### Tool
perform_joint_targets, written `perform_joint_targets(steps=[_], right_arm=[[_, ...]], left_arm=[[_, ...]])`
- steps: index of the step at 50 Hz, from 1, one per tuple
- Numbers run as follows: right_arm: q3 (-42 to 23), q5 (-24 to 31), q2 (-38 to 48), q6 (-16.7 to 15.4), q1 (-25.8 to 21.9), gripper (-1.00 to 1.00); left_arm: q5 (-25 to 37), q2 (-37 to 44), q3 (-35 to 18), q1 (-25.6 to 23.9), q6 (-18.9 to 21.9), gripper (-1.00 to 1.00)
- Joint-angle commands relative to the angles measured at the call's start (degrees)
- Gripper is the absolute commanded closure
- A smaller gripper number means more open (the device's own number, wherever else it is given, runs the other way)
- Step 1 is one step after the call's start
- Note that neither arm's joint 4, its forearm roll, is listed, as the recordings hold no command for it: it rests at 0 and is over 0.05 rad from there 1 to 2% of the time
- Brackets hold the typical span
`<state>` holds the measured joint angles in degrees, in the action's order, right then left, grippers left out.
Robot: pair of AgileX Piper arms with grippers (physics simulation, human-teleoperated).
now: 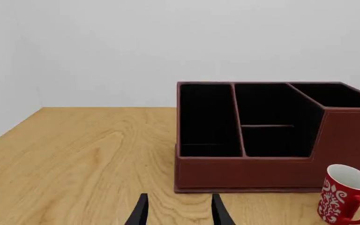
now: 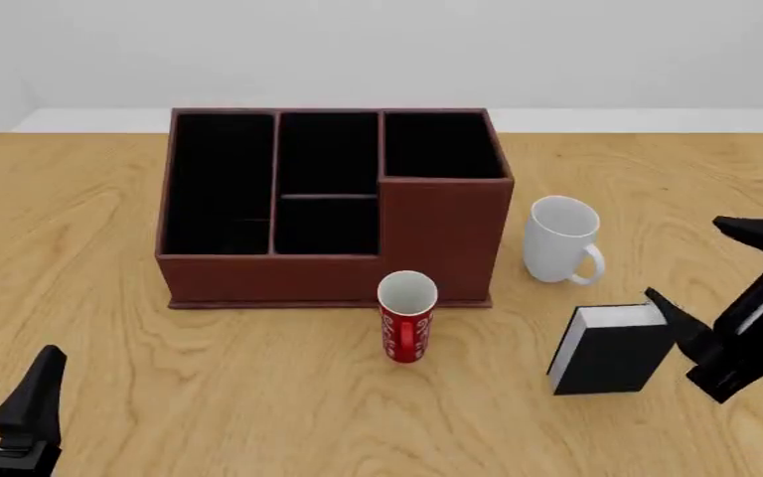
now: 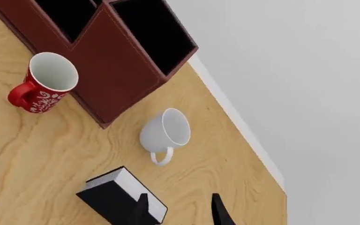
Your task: Pick up the book and place it in the right compartment of the caddy.
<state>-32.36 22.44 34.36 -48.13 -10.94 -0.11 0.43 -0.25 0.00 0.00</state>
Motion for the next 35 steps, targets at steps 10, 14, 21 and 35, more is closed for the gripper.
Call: perform_joint_targets(steps=[10, 14, 21, 35], right_arm=[[-12.1, 16.8, 7.5, -10.1, -1.4, -1.00], [-13.8, 19.9, 8.7, -10.4, -1.6, -1.00], [-15.4, 25.0, 10.6, -10.5, -2.7, -1.00], [-16.9, 29.3, 14.9, -13.0, 0.3, -1.00]], left_arm=[[0.0, 0.0, 0.0, 0.0, 0.0, -1.00], [0.0, 0.0, 0.0, 0.0, 0.0, -1.00], [0.0, 0.0, 0.0, 0.0, 0.0, -1.00], [0.0, 0.0, 0.0, 0.0, 0.0, -1.00]])
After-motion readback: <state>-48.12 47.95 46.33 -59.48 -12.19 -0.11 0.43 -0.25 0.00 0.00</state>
